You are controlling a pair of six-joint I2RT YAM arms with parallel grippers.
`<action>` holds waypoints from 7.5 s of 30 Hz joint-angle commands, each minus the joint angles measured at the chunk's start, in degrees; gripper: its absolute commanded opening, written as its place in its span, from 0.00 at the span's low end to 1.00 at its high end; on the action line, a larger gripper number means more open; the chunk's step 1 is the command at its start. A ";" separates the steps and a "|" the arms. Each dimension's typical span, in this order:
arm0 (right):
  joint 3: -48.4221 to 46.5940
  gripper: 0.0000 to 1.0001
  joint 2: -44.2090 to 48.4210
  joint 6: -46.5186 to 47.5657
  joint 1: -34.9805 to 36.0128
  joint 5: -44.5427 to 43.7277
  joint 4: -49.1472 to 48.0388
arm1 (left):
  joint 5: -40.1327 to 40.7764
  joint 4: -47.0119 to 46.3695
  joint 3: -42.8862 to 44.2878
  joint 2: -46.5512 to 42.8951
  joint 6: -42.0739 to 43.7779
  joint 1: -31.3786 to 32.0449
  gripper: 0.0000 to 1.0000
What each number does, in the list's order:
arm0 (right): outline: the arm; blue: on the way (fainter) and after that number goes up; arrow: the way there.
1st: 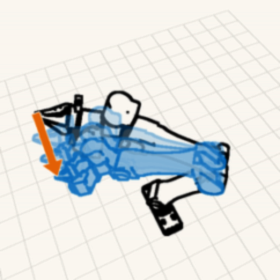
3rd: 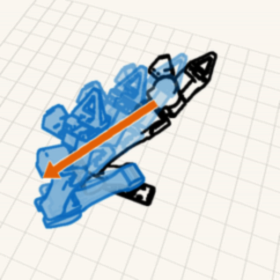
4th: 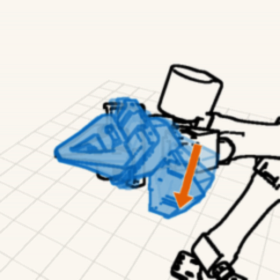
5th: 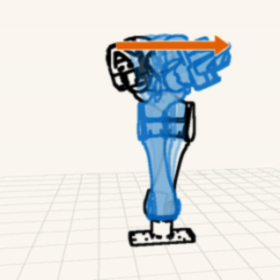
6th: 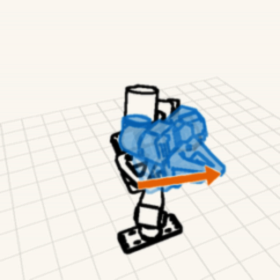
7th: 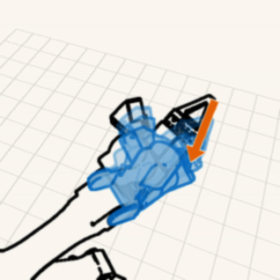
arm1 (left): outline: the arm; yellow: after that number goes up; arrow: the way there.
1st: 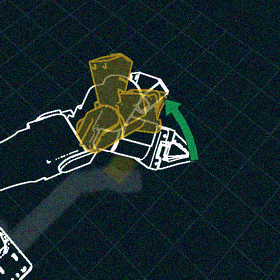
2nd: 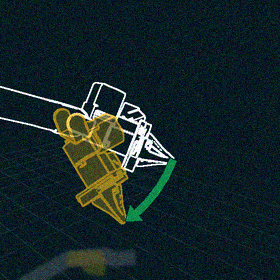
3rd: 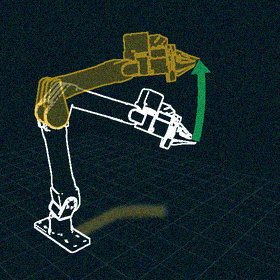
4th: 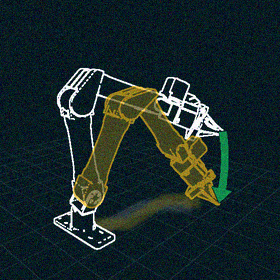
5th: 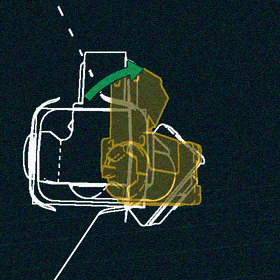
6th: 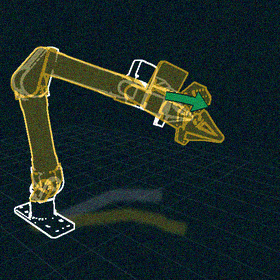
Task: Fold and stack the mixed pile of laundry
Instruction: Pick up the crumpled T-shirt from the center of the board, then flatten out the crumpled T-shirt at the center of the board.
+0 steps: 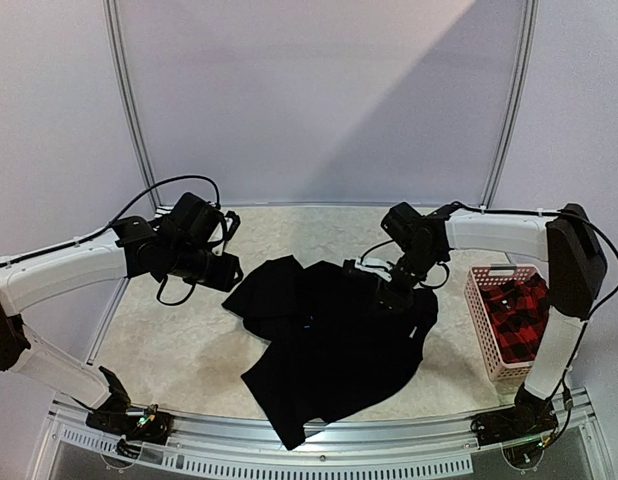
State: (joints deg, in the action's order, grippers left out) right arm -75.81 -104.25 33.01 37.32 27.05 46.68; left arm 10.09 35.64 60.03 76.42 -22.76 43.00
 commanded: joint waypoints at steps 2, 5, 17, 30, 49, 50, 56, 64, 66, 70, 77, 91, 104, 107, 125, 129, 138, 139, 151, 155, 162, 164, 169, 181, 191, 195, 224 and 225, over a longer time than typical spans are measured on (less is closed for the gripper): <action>-3.67 0.34 -4.74 -7.54 -3.78 5.07 6.12 | -0.60 -0.52 -0.88 0.16 -0.48 0.94 0.37; -5.66 0.34 -7.80 -10.55 -7.03 7.95 8.58 | -0.56 -0.40 -0.80 0.14 -0.50 0.95 0.37; -8.64 0.40 -18.49 -11.47 -9.75 15.34 14.08 | -1.09 -1.01 -1.05 1.22 -1.41 1.27 0.37; -16.19 0.41 -23.10 -10.76 -9.75 22.61 17.07 | -0.84 -1.04 -2.11 1.18 -1.16 1.38 0.37; -23.44 0.05 -28.59 -11.18 -9.73 25.60 15.69 | -0.37 0.77 -2.42 -0.03 -1.66 1.77 0.38; -23.79 0.01 -28.57 -10.95 -9.72 25.80 15.99 | -0.45 0.83 -2.46 0.00 -1.56 1.88 0.38; -21.45 0.00 -20.30 -8.12 -10.75 20.37 15.40 | -2.43 1.40 -1.81 0.82 4.78 4.35 0.38; -15.30 0.00 0.14 -8.67 -18.02 14.74 10.12 | -5.13 3.53 4.85 10.32 12.23 7.26 0.38; -11.85 0.00 3.36 -8.67 -18.50 13.08 8.28 | -3.75 4.36 7.60 14.64 12.91 8.04 0.38; -6.59 0.00 8.11 -9.46 -18.95 11.49 4.72 | -0.26 5.62 13.47 22.86 12.84 9.01 0.38; -3.70 0.00 11.23 -10.37 -21.58 11.82 2.33 | -2.97 5.46 21.59 32.38 13.15 9.56 0.40; -1.90 0.00 12.31 -10.48 -24.66 14.08 1.05 | 7.03 18.15 34.65 45.47 11.65 12.45 0.39; -3.14 0.00 15.88 -9.97 -26.41 14.33 3.33 | 13.10 20.31 31.17 29.13 11.41 12.28 0.00; -3.42 0.00 20.41 -8.49 -26.60 13.26 5.73 | 14.46 22.00 28.98 19.91 10.53 12.28 0.00; -1.47 0.00 42.01 -9.66 -29.69 5.39 7.79 | 14.97 26.18 1.78 -13.40 -4.68 9.87 0.00; 1.61 0.00 39.58 -11.53 -29.69 4.34 3.30 | 16.55 25.75 -4.78 -13.63 -6.34 4.16 0.00; -3.67 0.00 26.50 -17.16 -29.72 -1.01 -7.22 | 15.31 11.80 -8.91 -4.71 -0.70 -11.95 0.00; -4.71 0.00 24.69 -17.84 -29.67 -2.79 -8.19 | 15.39 10.56 -8.17 -1.45 0.42 -13.07 0.00; -16.42 0.00 7.71 -24.34 -32.84 0.72 -9.49 | 11.78 5.42 -1.39 7.01 2.27 -6.09 0.30; -18.35 0.00 8.00 -25.15 -32.84 2.34 -8.45 | 2.19 -3.73 -1.45 3.77 4.35 -0.79 0.35; -16.58 0.00 7.28 -26.56 -32.84 5.76 -8.70 | -5.60 -5.34 7.35 16.84 7.15 2.56 0.35; -16.16 0.00 7.47 -26.38 -32.83 5.98 -8.51 | -4.68 -3.33 10.46 21.00 8.28 3.95 0.36; -15.24 0.00 8.63 -25.09 -32.84 6.65 -8.00 | -0.70 2.00 13.67 27.23 9.04 4.37 0.38; -12.70 0.00 9.28 -24.23 -32.82 5.95 -9.74 | -3.10 4.45 -7.03 12.99 -7.69 9.26 0.37; -11.99 0.00 8.65 -23.57 -32.84 7.51 -9.86 | 3.40 13.37 -5.44 5.07 -8.53 9.46 0.36; -10.45 0.00 9.88 -23.28 -32.84 7.79 -10.66 | 6.11 18.50 2.00 3.66 -3.12 5.48 0.36; -8.99 0.00 9.59 -22.52 -32.83 9.31 -10.76 | -5.64 19.49 3.91 18.20 -4.25 3.57 0.38; -8.93 0.00 9.47 -22.55 -32.84 9.28 -10.80 | -6.00 19.52 3.99 18.62 -4.13 3.64 0.37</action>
State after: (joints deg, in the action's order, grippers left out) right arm -85.47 -95.22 9.80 4.49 35.68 36.75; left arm 5.15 54.74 64.42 93.51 -26.13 45.74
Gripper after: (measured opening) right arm 0.008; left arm 0.382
